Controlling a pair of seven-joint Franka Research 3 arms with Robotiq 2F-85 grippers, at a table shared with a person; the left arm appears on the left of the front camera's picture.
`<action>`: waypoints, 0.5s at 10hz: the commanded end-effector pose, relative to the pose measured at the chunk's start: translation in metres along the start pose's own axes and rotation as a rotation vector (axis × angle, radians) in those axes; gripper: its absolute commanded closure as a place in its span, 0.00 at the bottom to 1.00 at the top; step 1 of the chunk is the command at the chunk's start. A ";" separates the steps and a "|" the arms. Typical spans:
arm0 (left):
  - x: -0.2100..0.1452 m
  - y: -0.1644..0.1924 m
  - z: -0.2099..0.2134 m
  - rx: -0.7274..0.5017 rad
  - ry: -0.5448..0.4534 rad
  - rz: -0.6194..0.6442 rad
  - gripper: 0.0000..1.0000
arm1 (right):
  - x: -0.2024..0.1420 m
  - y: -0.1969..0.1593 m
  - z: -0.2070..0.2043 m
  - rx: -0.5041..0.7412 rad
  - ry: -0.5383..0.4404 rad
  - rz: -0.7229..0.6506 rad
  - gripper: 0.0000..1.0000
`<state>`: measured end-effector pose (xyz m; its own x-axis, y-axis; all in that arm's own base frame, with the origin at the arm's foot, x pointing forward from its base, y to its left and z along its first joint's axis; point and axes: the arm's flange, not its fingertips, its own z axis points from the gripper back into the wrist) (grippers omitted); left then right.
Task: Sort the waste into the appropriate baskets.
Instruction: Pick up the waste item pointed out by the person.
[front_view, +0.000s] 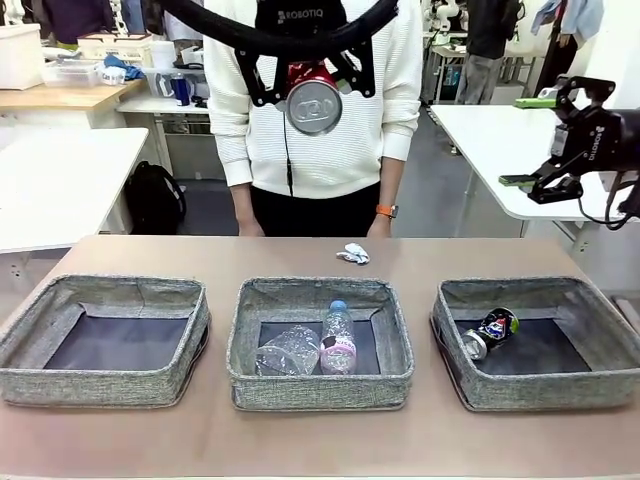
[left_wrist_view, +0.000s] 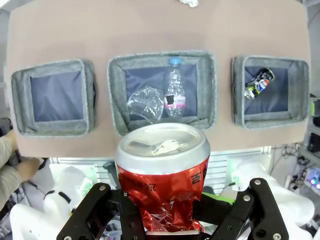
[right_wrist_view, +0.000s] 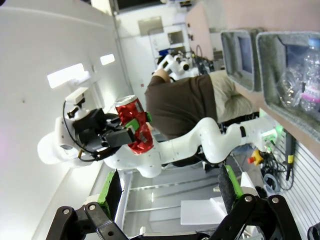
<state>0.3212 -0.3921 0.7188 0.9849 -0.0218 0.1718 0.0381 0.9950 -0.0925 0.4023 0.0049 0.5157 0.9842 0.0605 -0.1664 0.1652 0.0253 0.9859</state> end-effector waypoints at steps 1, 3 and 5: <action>-0.004 0.001 0.004 0.002 0.004 -0.013 0.91 | -0.001 0.003 0.001 -0.012 0.001 -0.015 0.00; -0.004 0.001 0.004 0.002 0.004 -0.013 0.91 | -0.001 0.003 0.001 -0.012 0.001 -0.015 0.00; -0.004 0.001 0.004 0.002 0.004 -0.013 0.91 | -0.001 0.003 0.001 -0.012 0.001 -0.015 0.00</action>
<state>0.3176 -0.3949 0.7186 0.9848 -0.0309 0.1706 0.0471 0.9947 -0.0914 0.4023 0.0048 0.5157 0.9842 0.0605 -0.1664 0.1651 0.0253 0.9859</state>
